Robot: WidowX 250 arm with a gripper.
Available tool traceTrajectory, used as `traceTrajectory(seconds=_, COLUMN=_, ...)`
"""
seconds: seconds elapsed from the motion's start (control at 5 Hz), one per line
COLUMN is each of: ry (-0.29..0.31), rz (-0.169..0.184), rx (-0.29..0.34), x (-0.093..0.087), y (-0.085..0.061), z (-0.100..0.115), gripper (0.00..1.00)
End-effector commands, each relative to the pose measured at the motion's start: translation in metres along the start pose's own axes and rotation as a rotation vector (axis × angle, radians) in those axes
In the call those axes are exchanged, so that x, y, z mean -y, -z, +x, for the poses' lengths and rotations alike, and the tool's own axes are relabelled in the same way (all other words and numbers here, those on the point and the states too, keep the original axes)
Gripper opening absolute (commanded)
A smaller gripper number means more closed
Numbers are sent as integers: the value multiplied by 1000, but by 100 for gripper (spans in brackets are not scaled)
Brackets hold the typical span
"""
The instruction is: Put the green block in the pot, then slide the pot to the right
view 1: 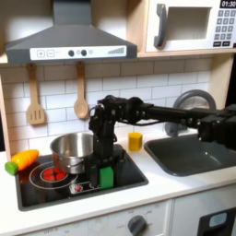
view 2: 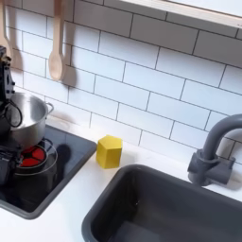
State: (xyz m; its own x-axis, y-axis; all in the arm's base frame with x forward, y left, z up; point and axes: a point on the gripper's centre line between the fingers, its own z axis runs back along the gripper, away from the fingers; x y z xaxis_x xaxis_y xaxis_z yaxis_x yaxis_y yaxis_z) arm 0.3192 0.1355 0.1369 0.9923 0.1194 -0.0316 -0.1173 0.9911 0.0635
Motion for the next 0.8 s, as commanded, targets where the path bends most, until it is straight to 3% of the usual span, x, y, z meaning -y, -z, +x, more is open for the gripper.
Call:
traceTrajectory(seconds=0.0, ry=9, rz=-11, rx=3, x=5, y=0, z=1, gripper=0)
traceTrajectory(seconds=0.6, ry=30, rz=-40, rx=53, x=8, y=-13, z=3, gripper=0)
